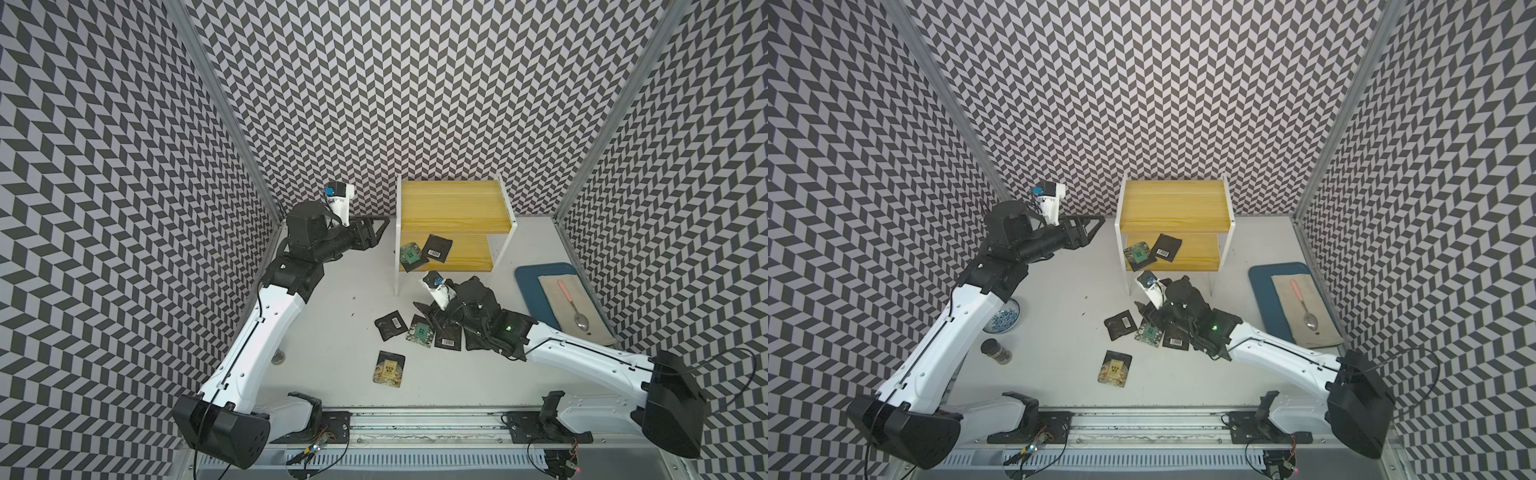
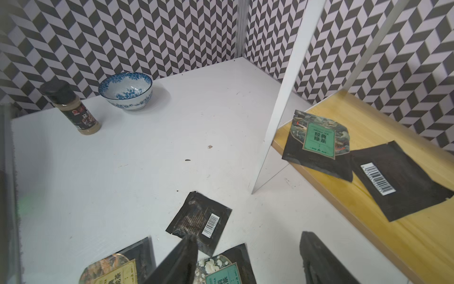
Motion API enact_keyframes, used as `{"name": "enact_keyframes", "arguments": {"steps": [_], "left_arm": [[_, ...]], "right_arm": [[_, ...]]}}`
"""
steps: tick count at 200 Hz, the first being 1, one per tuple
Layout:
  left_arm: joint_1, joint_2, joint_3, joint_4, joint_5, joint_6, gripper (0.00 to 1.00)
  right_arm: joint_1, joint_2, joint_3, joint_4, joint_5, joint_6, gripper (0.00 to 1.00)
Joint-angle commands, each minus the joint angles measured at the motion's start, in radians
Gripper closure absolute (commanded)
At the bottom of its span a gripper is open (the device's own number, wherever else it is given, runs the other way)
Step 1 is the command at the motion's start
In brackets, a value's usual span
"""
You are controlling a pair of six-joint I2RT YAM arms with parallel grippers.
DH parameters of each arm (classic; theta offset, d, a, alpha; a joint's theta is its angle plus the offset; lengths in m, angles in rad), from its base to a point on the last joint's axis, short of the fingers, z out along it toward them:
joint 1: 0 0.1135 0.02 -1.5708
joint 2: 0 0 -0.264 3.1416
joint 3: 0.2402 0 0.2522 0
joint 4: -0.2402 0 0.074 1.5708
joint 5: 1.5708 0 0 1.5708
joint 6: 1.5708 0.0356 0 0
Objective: Remove the tea bags from the shelf
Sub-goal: Place the tea bag at the center of the board, then pick up the tea bag from the shelf.
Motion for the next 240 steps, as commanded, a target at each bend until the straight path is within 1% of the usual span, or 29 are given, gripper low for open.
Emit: {"name": "enact_keyframes", "arguments": {"steps": [1, 13, 37, 56, 84, 110, 149, 240], "left_arm": [[-0.011, 0.014, 0.027, 0.015, 0.014, 0.009, 0.3], [-0.014, 0.022, 0.028, 0.015, 0.008, 0.013, 0.3], [-0.019, 0.04, 0.027, 0.023, 0.01, 0.01, 0.3], [-0.022, 0.047, 0.027, 0.027, 0.005, 0.01, 0.3], [-0.023, 0.052, 0.027, 0.035, 0.005, 0.008, 0.3], [-0.026, 0.061, 0.029, 0.047, 0.014, 0.001, 0.3], [-0.029, 0.085, 0.038, 0.052, 0.021, -0.004, 0.29], [-0.031, 0.113, 0.053, 0.04, 0.005, 0.005, 0.3]], "right_arm": [[-0.003, -0.03, -0.059, 0.211, 0.024, -0.173, 0.3], [-0.004, -0.015, -0.058, 0.224, 0.011, -0.233, 0.3], [-0.01, 0.034, -0.056, 0.266, 0.013, -0.309, 0.31], [-0.025, 0.065, -0.052, 0.302, 0.002, -0.333, 0.31], [-0.047, 0.116, -0.019, 0.3, 0.003, -0.38, 0.31], [-0.08, 0.156, 0.011, 0.306, -0.032, -0.393, 0.32], [-0.103, 0.218, 0.047, 0.316, -0.049, -0.434, 0.32], [-0.124, 0.365, 0.165, 0.315, -0.096, -0.488, 0.32]]}}
